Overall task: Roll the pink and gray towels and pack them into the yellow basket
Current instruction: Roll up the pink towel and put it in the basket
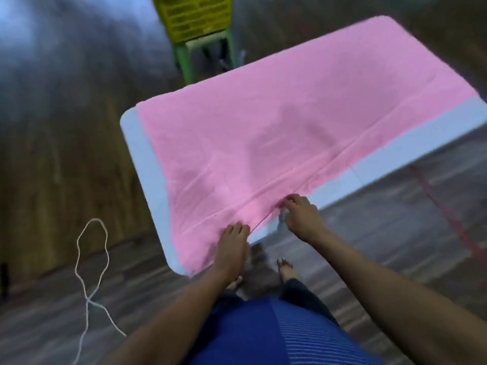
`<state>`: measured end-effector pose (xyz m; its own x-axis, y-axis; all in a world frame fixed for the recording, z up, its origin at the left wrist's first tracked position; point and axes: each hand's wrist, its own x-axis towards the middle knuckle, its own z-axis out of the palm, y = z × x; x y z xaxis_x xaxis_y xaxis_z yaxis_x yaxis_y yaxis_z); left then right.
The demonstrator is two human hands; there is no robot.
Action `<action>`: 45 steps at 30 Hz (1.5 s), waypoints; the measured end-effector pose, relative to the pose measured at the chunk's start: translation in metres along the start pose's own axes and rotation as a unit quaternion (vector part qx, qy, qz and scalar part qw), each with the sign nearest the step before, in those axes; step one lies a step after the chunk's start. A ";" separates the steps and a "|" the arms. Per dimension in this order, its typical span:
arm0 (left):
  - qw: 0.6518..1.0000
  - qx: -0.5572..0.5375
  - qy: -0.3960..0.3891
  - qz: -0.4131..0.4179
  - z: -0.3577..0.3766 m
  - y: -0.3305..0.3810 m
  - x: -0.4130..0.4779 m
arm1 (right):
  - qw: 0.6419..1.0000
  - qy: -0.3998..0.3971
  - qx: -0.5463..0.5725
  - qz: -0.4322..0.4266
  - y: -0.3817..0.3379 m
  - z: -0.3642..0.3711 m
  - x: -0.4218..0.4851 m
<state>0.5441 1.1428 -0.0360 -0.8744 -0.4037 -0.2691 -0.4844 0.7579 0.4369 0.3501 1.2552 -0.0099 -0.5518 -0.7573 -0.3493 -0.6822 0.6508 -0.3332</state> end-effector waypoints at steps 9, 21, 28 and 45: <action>0.994 -0.042 0.042 -0.094 0.029 0.054 -0.035 | 0.971 -0.028 -0.178 -0.157 0.086 -0.030 0.031; 0.991 -0.022 0.086 -0.098 0.048 0.128 0.023 | 0.990 -0.019 0.004 -0.142 0.101 -0.029 -0.003; 0.983 -0.060 0.145 -0.093 0.055 0.151 0.059 | 0.988 -0.007 0.016 -0.150 0.114 -0.040 0.001; 0.974 -0.065 0.172 -0.131 0.085 0.266 0.132 | 0.973 -0.076 -0.011 -0.220 0.255 -0.097 0.032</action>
<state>0.3023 1.3344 -0.0286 -0.6668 -0.7395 -0.0929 -0.6724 0.5432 0.5028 0.1118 1.3913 -0.0208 -0.1292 -0.9443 -0.3028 -0.8469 0.2639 -0.4616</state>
